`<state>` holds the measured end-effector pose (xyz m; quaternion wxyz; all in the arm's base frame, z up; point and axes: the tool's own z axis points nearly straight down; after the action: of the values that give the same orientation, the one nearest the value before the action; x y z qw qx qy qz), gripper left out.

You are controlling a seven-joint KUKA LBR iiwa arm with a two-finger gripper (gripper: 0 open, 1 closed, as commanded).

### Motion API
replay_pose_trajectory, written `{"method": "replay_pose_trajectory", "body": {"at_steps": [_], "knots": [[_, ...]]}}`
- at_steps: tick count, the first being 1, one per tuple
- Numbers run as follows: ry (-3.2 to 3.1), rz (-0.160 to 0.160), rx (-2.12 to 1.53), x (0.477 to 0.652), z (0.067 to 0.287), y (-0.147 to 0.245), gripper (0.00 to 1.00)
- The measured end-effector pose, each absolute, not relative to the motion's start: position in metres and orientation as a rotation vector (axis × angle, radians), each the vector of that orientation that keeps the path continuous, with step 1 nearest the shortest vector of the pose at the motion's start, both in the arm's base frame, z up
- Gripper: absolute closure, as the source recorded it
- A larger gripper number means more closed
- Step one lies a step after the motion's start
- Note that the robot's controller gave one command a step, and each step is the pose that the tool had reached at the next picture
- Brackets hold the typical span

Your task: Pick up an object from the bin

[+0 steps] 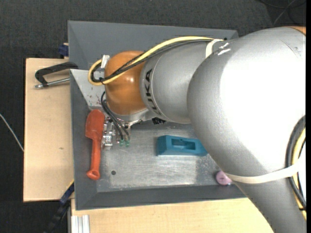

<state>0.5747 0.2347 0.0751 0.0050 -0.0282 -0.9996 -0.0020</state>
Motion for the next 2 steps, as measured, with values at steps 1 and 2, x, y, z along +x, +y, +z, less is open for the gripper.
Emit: {"method": "replay_pose_trajectory", "body": {"at_steps": [1, 2], "knots": [[-3.13, -0.006, -0.088, 0.575, 0.075, 0.235, 1.0], [-3.125, 0.003, -0.164, 0.576, 0.094, 0.229, 1.0]]}}
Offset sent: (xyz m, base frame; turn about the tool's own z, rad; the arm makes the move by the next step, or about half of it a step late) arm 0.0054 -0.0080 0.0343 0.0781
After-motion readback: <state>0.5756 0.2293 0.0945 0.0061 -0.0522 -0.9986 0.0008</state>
